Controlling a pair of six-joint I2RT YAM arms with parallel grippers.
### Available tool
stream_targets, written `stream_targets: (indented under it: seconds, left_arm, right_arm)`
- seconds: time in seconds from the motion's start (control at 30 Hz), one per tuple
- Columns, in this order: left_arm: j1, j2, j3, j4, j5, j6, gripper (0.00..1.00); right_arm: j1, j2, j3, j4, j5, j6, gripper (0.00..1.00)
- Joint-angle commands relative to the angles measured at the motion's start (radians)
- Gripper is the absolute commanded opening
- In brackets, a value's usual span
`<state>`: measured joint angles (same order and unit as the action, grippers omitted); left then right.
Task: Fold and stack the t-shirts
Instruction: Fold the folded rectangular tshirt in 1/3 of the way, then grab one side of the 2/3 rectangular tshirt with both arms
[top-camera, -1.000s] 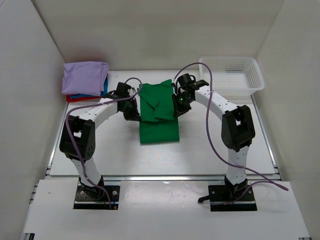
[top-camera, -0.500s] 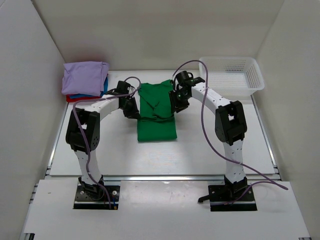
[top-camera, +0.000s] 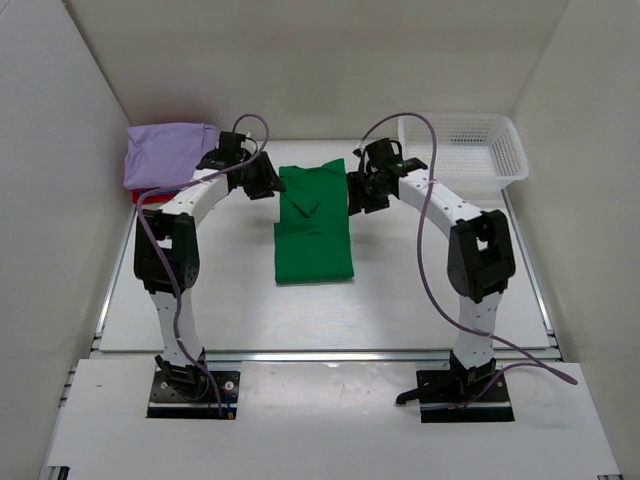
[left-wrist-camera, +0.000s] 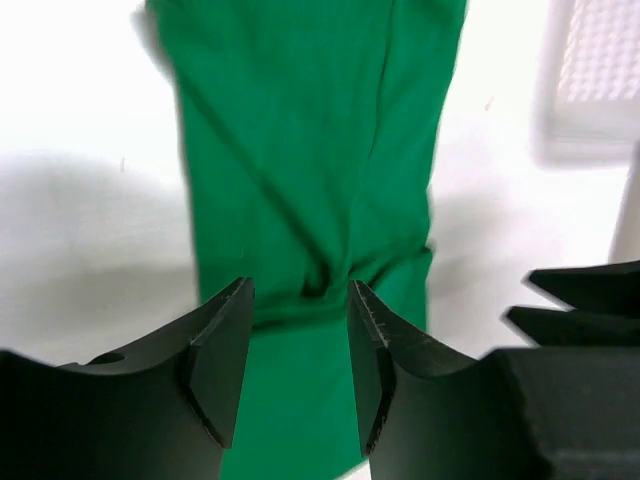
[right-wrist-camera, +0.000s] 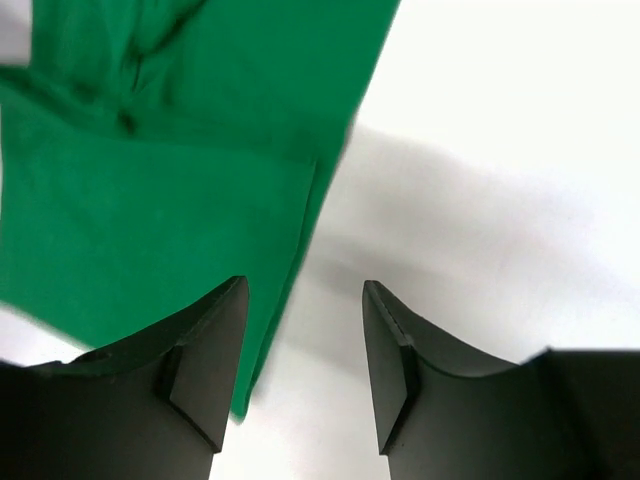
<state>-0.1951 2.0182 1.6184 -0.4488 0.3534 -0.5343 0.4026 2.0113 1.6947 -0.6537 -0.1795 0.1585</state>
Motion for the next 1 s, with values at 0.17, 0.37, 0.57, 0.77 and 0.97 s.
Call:
stream_targets:
  seconds: [0.17, 0.37, 0.57, 0.77, 0.97]
  left_arm:
    - [-0.102, -0.404, -0.513, -0.199, -0.177, 0.146, 0.54]
    - [-0.234, -0.553, -0.744, -0.097, -0.261, -0.006, 0.55]
    - [-0.319, -0.581, -0.776, -0.004, -0.379, -0.128, 0.55]
    - [-0.297, -0.581, -0.816, 0.059, -0.442, -0.171, 0.55]
    - [-0.309, -0.506, -0.815, 0.082, -0.445, -0.173, 0.55]
  right_arm:
    - [0.070, -0.315, -0.435, 0.126, -0.029, 0.124, 0.48]
    - [0.153, -0.362, -0.549, 0.183, 0.006, 0.222, 0.58]
    - [0.208, -0.355, -0.590, 0.203, 0.086, 0.317, 0.56]
    - [0.199, -0.370, -0.638, 0.252, 0.110, 0.371, 0.55]
    - [0.206, -0.330, -0.630, 0.235, 0.129, 0.371, 0.55]
